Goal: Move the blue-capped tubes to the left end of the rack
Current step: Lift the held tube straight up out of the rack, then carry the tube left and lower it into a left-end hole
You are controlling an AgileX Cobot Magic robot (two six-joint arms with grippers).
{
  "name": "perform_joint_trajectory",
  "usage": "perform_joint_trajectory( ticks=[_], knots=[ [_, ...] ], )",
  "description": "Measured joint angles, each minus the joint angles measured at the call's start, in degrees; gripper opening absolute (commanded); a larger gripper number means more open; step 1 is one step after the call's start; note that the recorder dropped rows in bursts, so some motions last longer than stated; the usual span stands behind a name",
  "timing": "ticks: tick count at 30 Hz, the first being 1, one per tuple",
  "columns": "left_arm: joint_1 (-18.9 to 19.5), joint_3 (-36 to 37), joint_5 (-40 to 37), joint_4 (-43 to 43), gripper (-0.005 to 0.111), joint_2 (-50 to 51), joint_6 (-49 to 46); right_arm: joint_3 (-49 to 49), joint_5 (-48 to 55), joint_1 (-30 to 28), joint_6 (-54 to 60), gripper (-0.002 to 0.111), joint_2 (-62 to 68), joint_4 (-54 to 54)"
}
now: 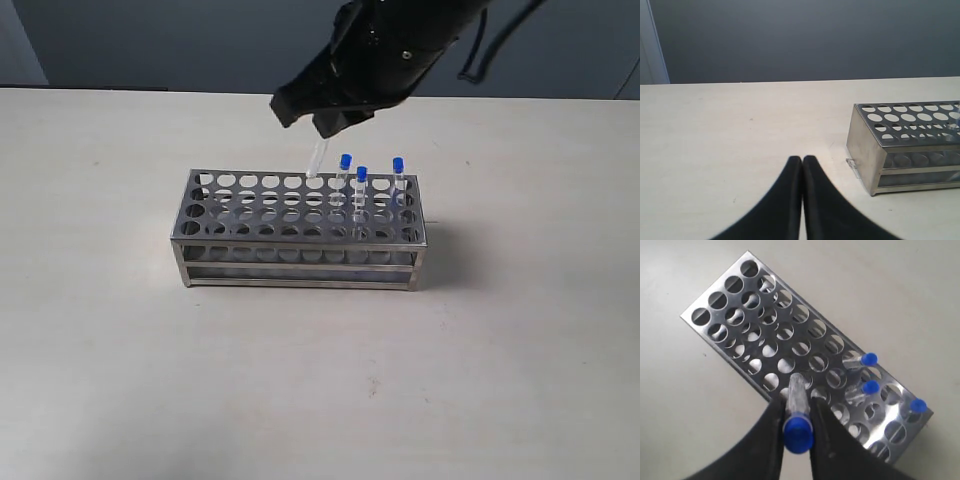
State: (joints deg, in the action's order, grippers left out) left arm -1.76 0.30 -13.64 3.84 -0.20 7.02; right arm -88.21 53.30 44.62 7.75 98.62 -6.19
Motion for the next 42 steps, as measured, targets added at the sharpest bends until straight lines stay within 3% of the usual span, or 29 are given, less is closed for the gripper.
perform_joint_trajectory(
  ticks=[13, 25, 42],
  knots=[
    [0.0, 0.0, 0.0, 0.0, 0.001, 0.0, 0.0, -21.2, 1.1, 0.8, 10.1, -0.001, 17.1, -5.8],
    [0.0, 0.0, 0.0, 0.0, 0.001, 0.0, 0.0, -43.1, 11.7, 2.8, 11.6, -0.001, 31.2, -7.7],
    [0.0, 0.0, 0.0, 0.0, 0.001, 0.0, 0.0, -45.1, 13.2, 2.8, 11.3, -0.001, 37.0, -7.9]
  ],
)
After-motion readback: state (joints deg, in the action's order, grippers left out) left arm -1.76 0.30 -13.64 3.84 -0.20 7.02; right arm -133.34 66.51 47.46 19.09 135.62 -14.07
